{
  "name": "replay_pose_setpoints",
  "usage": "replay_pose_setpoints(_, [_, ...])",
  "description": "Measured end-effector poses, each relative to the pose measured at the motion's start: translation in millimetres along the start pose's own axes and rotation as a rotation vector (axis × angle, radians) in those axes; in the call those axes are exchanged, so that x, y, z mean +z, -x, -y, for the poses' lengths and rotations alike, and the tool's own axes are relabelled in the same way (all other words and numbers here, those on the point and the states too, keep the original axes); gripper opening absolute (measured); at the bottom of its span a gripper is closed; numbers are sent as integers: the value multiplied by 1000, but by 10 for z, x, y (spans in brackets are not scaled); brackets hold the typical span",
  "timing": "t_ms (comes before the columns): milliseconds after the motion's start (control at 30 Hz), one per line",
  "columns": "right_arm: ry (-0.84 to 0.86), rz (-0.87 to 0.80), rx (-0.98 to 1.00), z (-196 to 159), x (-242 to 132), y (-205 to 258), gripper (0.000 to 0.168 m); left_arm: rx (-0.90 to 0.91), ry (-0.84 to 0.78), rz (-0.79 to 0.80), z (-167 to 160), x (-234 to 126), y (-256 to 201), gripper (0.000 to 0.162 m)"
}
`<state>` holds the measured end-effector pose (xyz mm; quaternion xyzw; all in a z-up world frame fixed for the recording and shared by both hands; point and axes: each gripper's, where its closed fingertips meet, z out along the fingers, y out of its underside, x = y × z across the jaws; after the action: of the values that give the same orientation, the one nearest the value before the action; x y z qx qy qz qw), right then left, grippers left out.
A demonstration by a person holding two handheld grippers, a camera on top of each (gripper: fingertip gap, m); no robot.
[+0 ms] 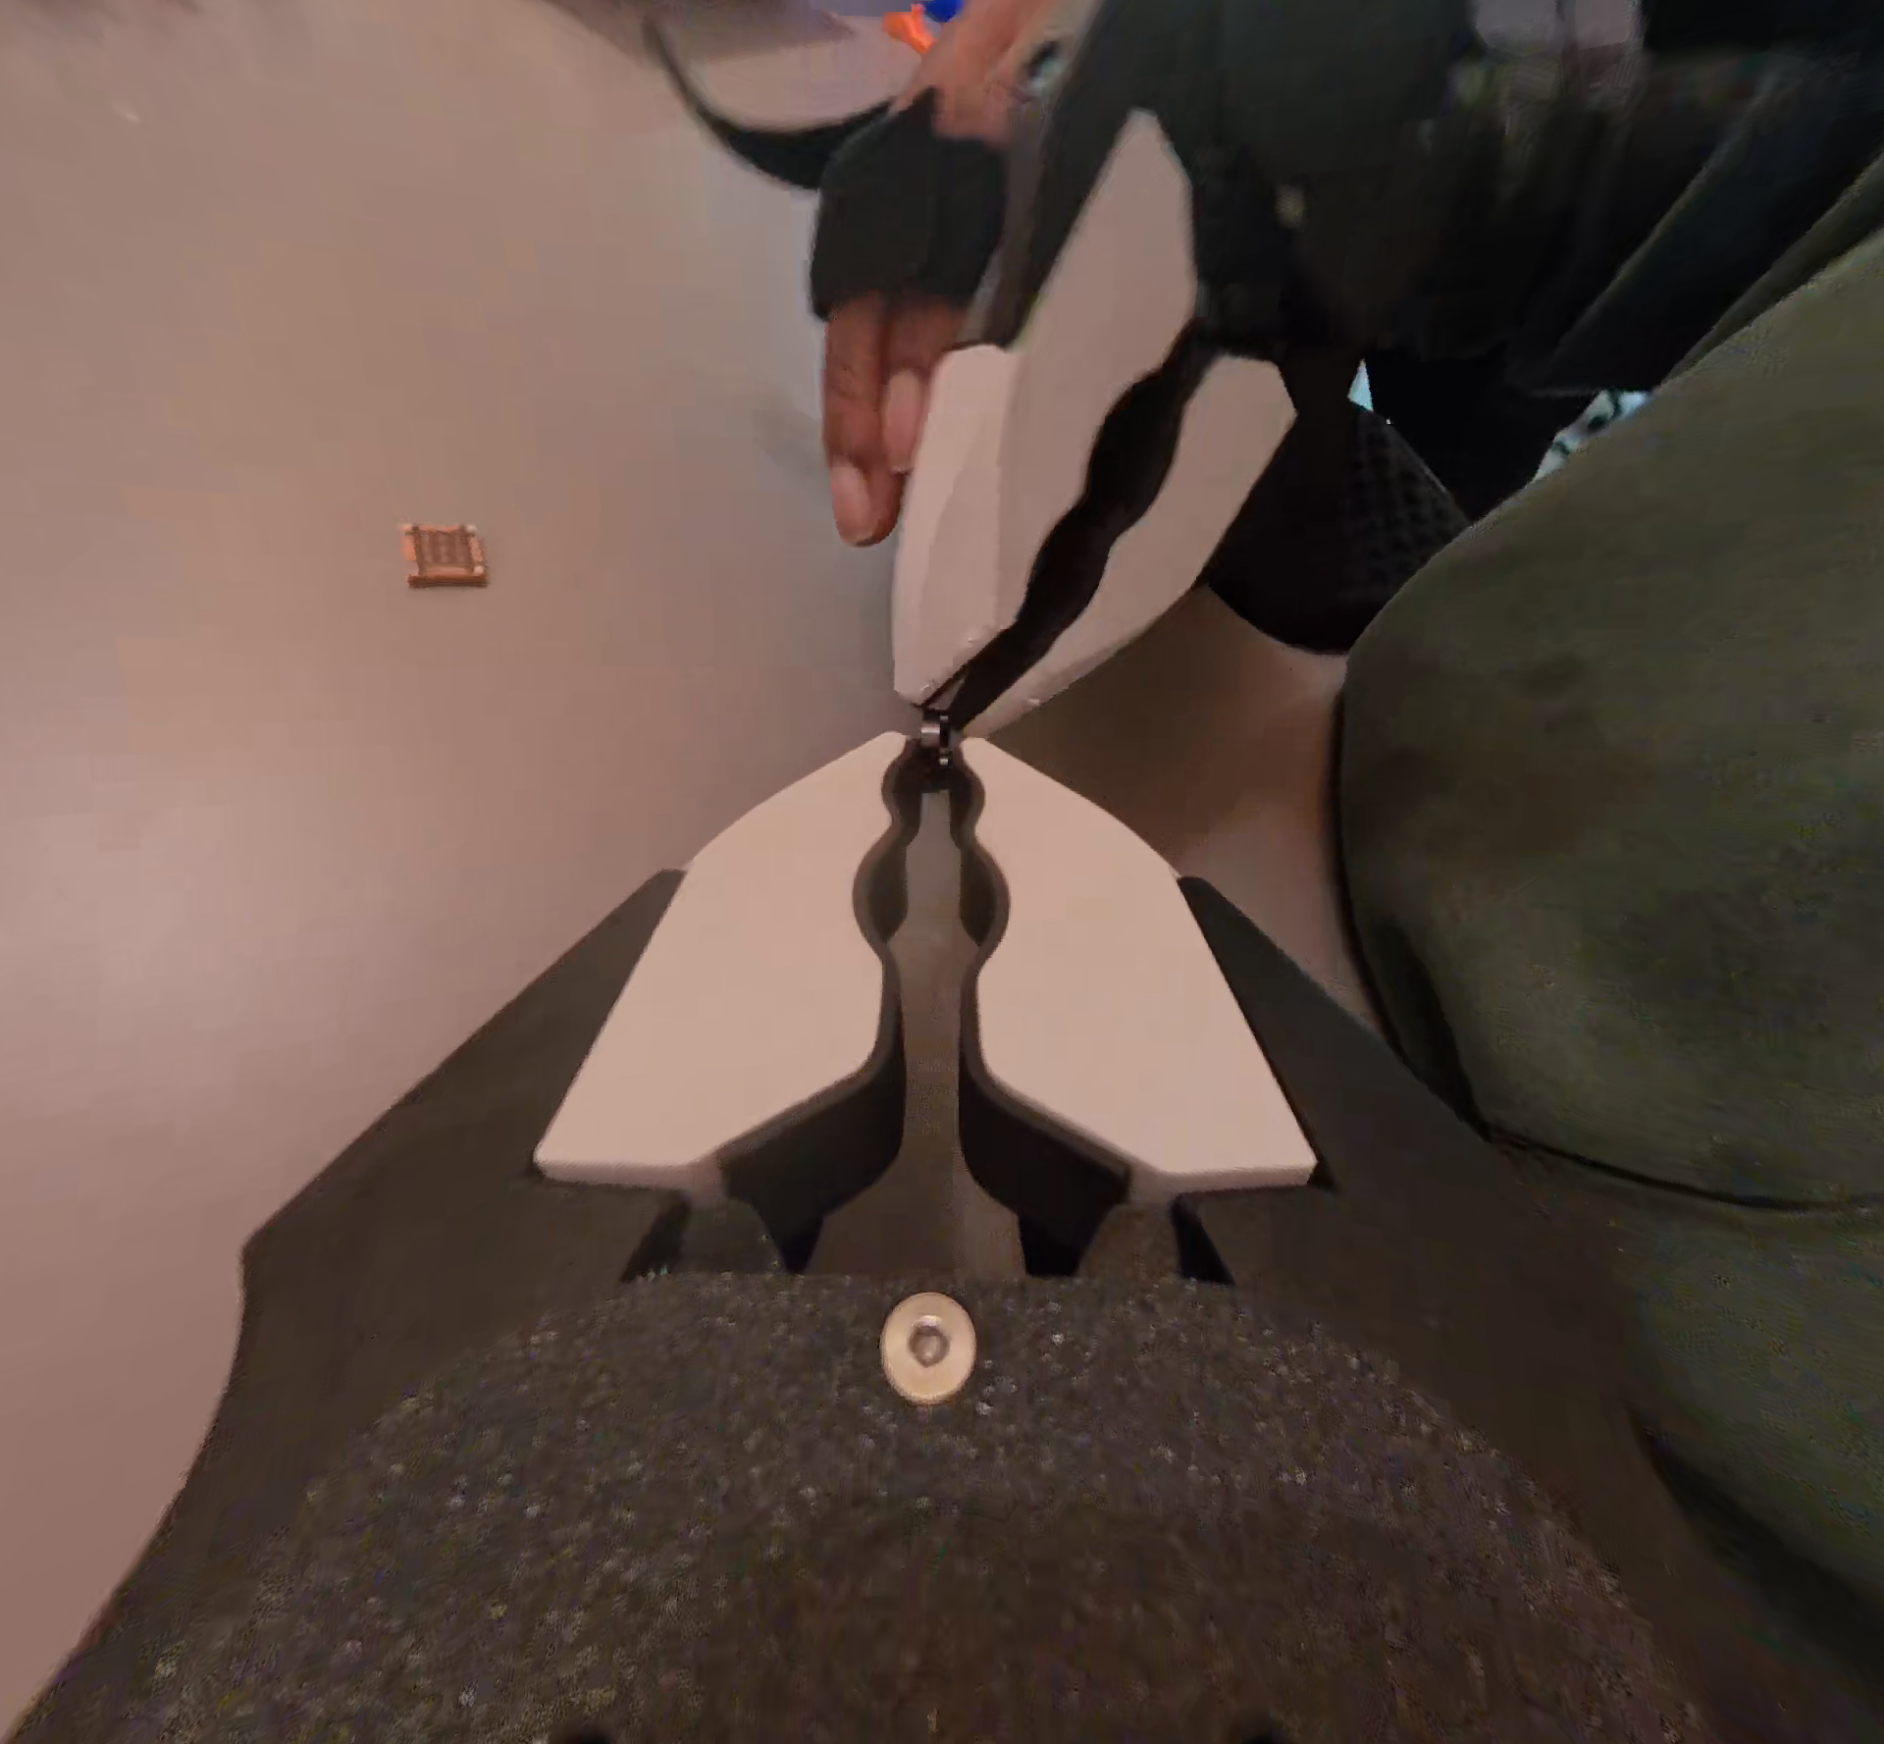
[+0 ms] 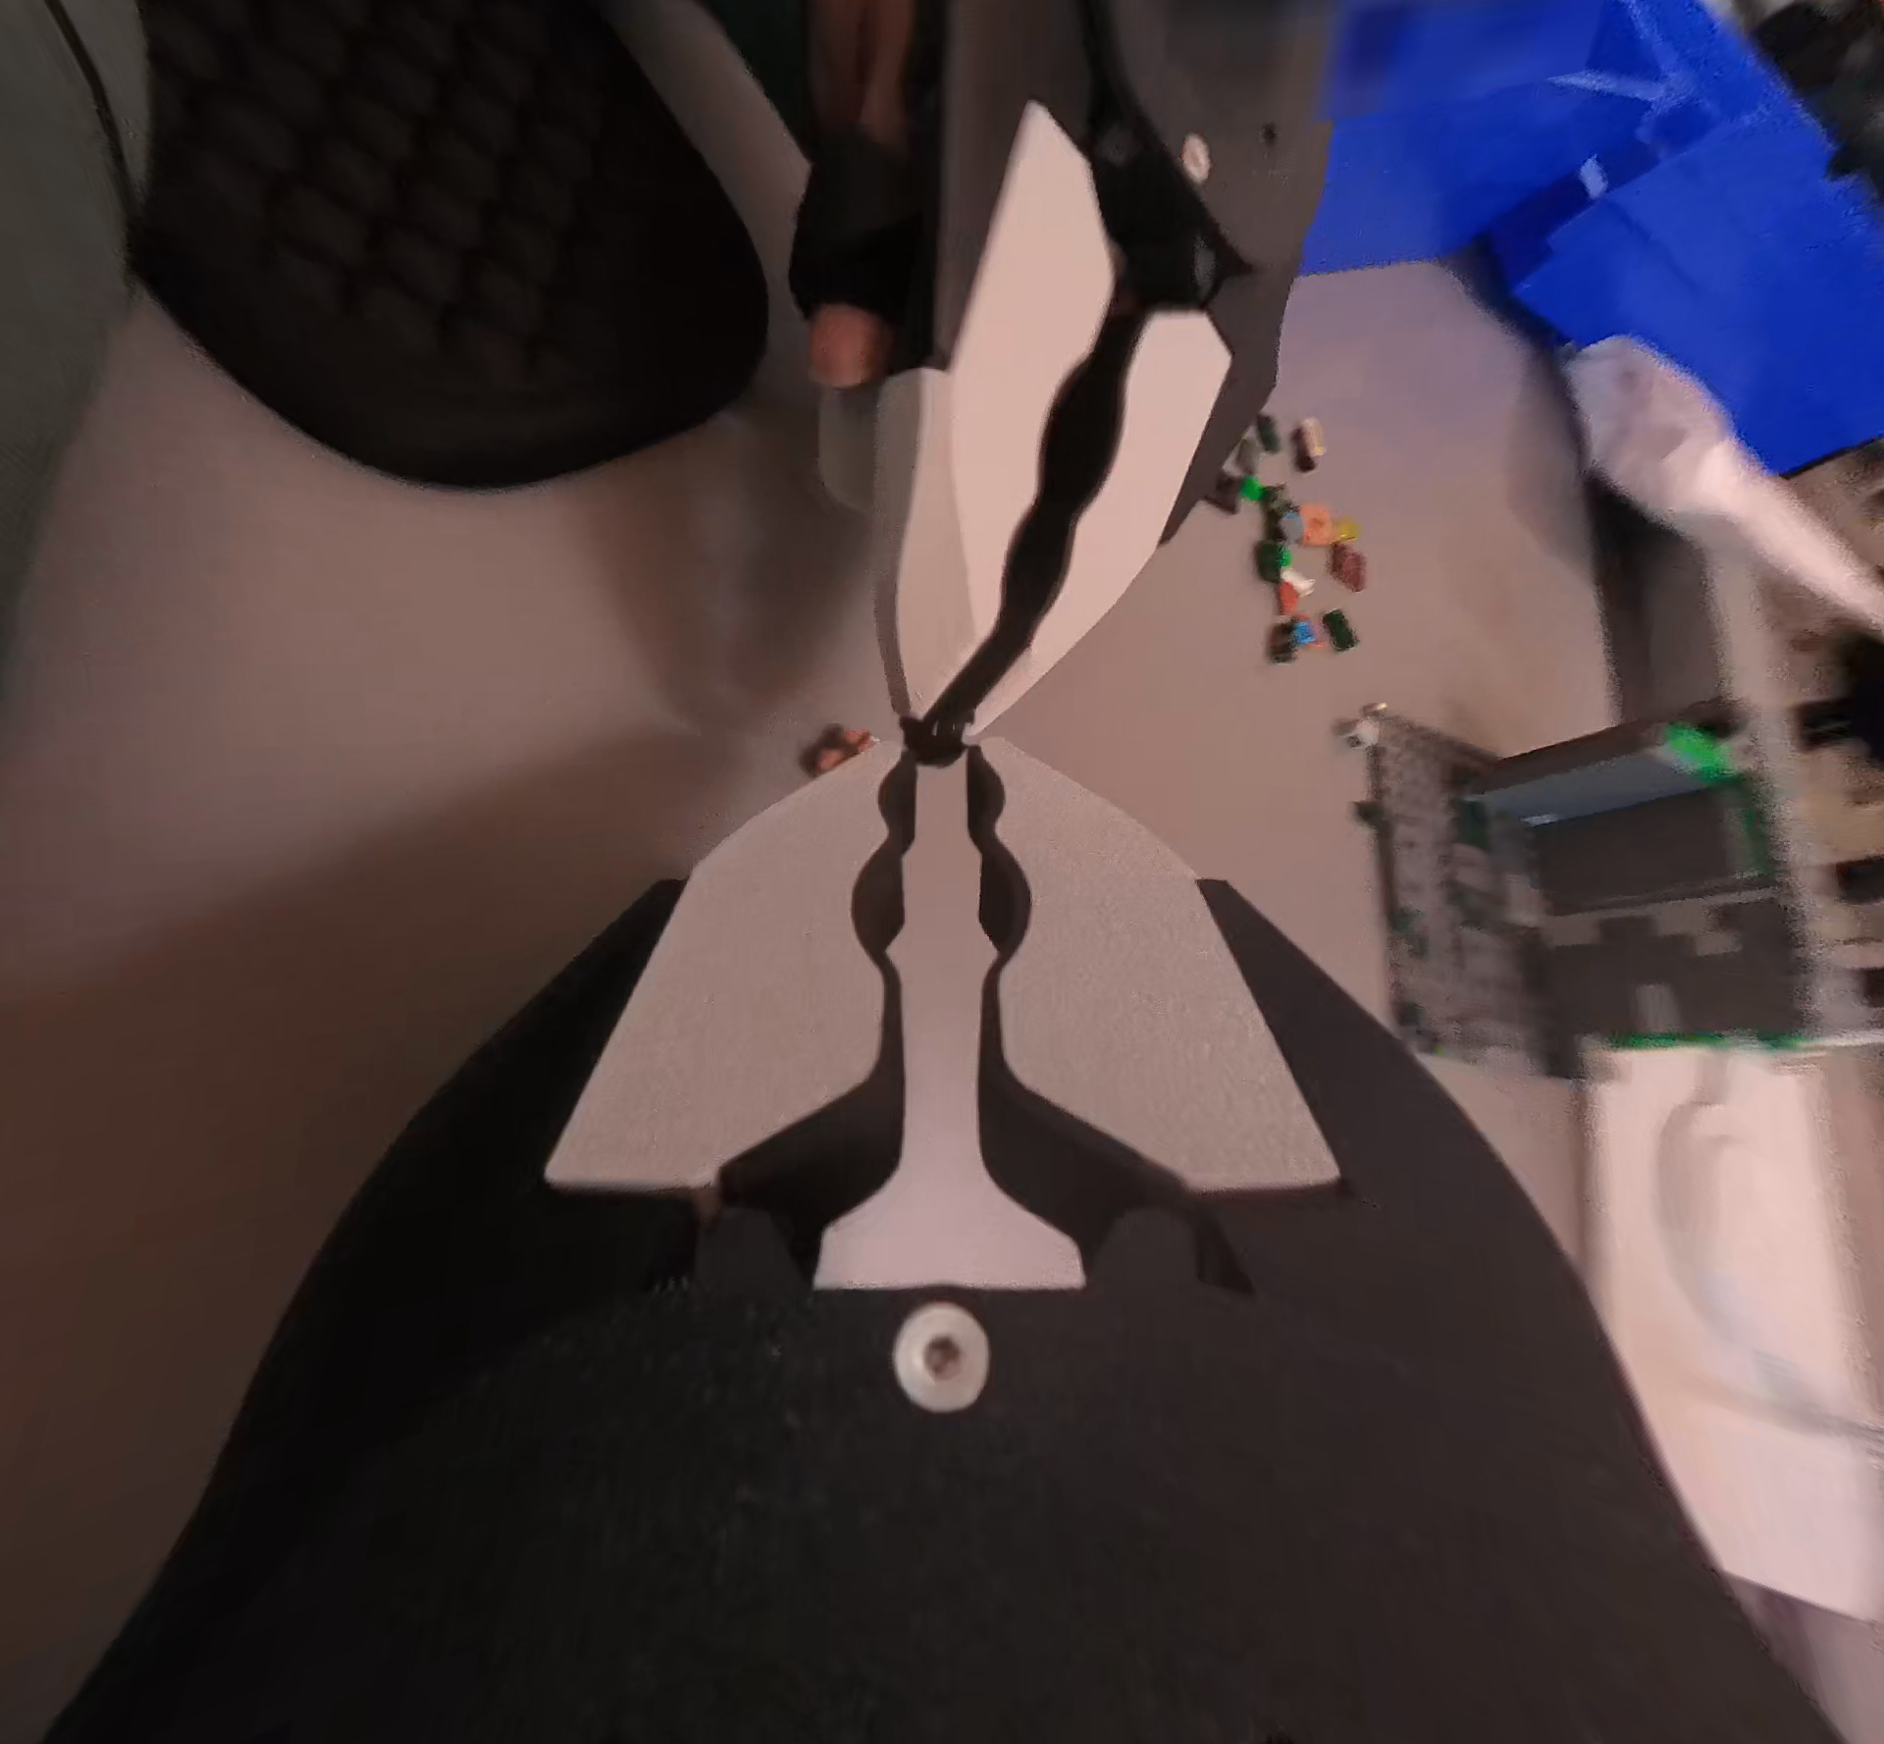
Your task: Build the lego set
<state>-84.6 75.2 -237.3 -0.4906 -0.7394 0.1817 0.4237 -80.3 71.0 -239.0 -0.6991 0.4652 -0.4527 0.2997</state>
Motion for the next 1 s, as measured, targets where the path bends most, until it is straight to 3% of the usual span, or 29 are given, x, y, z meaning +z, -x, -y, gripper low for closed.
replay_pose_setpoints(33, [-27,45,90,2,-18,18,11,46,-11,-6,18,-7,-36,4])
replay_pose_setpoints(167, [-159,179,413,73,-90,7,14,154,-69,-13,83,-34,-105,4])
replay_pose_setpoints(433, [-192,233,550,131,-56,22,4,186,-125,-14,129,-51,-112,4])
replay_pose_setpoints(767, [223,312,781,-298,175,34,4,362,198,157,-347,2,214,23])
replay_pose_setpoints(1000, [391,340,817,-398,307,93,4,422,277,209,-477,62,297,30])
